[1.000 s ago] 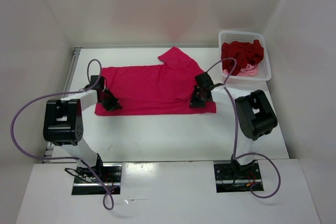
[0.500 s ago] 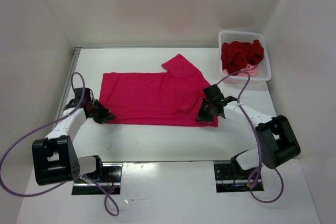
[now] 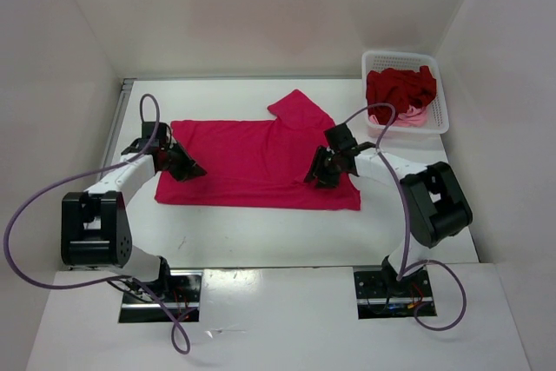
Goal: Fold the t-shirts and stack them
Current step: Fold the flattened tshirt in 1/3 of the way
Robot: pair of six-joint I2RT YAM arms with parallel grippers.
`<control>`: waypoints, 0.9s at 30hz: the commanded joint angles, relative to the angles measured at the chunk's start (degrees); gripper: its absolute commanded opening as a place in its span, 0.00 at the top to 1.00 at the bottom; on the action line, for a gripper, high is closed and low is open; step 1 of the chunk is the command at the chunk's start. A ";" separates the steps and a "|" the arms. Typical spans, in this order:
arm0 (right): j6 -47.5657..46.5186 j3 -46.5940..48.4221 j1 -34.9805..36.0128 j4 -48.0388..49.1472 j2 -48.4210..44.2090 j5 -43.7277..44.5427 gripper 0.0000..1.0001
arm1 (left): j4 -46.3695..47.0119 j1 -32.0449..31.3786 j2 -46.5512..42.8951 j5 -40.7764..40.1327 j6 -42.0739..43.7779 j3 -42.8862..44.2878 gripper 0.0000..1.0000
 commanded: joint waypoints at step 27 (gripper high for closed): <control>-0.82 28.74 0.93 -0.55 17.59 -3.06 0.60 | 2.36 -0.81 2.00 -4.33 1.93 0.46 0.89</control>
